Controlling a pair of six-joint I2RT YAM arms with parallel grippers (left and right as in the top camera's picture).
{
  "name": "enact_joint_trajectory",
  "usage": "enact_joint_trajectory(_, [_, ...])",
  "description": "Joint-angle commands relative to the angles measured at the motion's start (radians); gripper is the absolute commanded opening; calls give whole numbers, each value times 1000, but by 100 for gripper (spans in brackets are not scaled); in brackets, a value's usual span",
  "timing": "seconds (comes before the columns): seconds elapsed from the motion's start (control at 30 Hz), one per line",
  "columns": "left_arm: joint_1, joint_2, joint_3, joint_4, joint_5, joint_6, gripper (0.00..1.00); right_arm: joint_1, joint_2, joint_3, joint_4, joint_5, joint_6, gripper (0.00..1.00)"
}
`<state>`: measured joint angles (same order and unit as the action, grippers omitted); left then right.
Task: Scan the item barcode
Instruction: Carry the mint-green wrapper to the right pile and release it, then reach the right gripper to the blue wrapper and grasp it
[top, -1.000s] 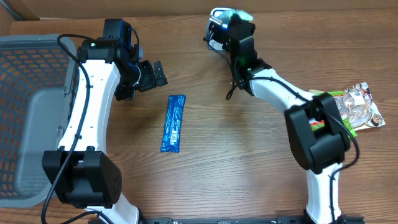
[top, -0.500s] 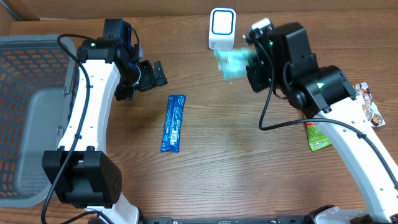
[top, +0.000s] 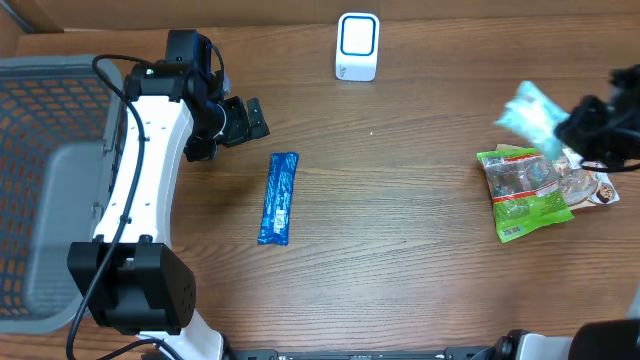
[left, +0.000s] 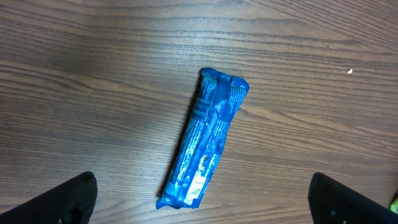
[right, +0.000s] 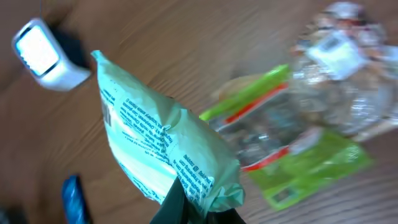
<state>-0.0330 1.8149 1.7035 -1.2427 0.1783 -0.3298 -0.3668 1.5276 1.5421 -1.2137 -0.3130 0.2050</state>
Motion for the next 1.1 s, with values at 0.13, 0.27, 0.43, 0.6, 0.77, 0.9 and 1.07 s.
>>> enact_joint_trajectory(0.13, [0, -16, 20, -2, -6, 16, 100, -126, 57, -250, 178, 63, 5, 4])
enact_joint_trajectory(0.27, [0, -16, 20, -2, -6, 16, 100, -134, 58, -313, 224, 92, 5, 38])
enact_joint_trajectory(0.43, [0, -16, 20, -1, -6, 16, 100, -134, 57, -247, 198, 24, 4, 85])
enact_joint_trajectory(0.6, [0, -16, 20, 31, -5, 16, 100, -120, 57, -39, 45, -95, -54, 89])
enact_joint_trajectory(0.77, [6, -16, 65, -25, -6, 61, 87, 8, 57, 2, -14, -284, -109, 90])
enact_joint_trajectory(0.9, [6, -45, 229, -169, -69, 60, 82, 182, 57, 2, -18, -284, -107, 90])
enact_joint_trajectory(1.07, [6, -100, 431, -304, -107, 54, 83, 416, 58, -9, 65, -253, -2, 90])
